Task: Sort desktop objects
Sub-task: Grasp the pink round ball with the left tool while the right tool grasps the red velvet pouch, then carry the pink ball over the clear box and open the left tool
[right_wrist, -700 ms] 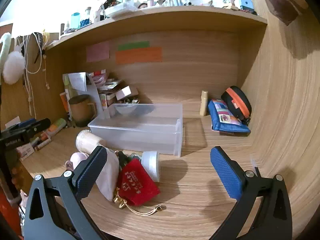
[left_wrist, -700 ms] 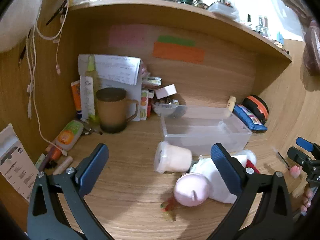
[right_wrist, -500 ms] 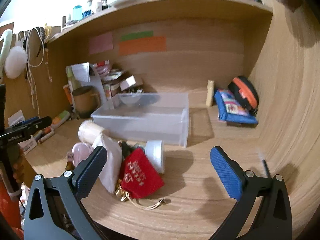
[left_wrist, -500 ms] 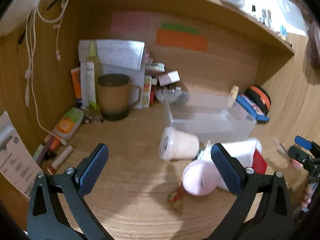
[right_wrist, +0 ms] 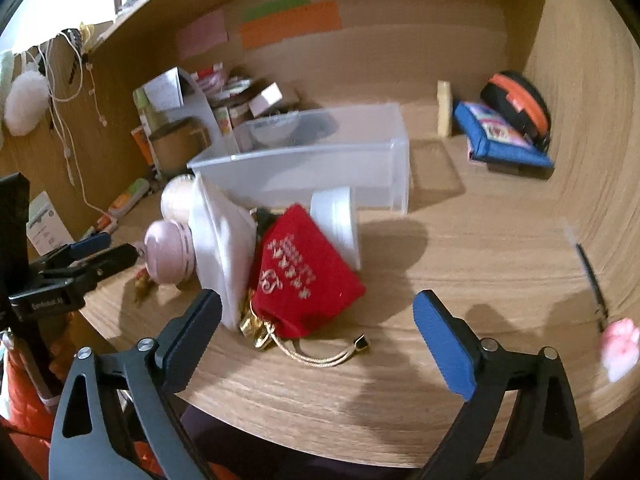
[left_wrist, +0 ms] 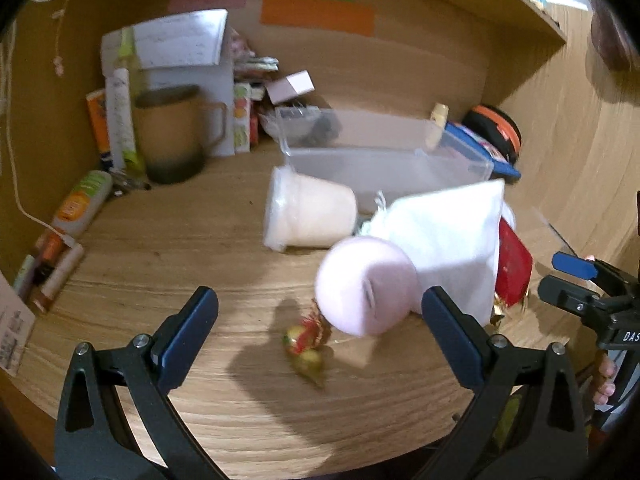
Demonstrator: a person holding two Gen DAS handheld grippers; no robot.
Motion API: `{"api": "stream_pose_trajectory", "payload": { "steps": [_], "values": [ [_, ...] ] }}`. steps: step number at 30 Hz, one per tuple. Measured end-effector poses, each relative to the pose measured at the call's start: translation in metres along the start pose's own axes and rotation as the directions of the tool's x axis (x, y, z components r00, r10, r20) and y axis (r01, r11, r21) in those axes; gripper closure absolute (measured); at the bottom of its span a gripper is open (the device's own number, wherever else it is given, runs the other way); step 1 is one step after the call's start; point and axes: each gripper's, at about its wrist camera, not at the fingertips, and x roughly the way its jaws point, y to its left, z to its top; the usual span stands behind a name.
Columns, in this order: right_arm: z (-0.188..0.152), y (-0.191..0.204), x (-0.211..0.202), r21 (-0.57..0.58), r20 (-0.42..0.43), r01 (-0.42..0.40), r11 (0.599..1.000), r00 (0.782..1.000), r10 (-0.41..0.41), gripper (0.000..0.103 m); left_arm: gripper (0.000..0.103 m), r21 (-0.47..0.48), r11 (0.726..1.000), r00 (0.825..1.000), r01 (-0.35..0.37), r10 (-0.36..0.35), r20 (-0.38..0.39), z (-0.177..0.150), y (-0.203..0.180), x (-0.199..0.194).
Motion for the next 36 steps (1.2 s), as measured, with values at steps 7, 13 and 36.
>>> {"api": "stream_pose_trajectory", "payload": {
  "steps": [7, 13, 36],
  "values": [
    [-0.002, 0.002, 0.027, 0.009, -0.062, -0.023, 1.0, 0.998, 0.023, 0.013, 0.003, 0.03, 0.999, 0.999, 0.026, -0.025, -0.032, -0.001, -0.012, 0.017],
    [-0.003, 0.002, 0.044, 0.034, -0.088, -0.057, 0.998, 0.994, 0.06, 0.034, 0.017, 0.038, 0.998, 0.997, 0.044, -0.041, -0.073, 0.005, -0.016, 0.033],
    [0.006, 0.014, 0.018, -0.005, 0.025, -0.075, 0.997, 0.997, 0.075, 0.083, 0.039, 0.012, 0.997, 0.994, 0.08, -0.079, -0.076, 0.014, -0.014, 0.045]
  ]
}}
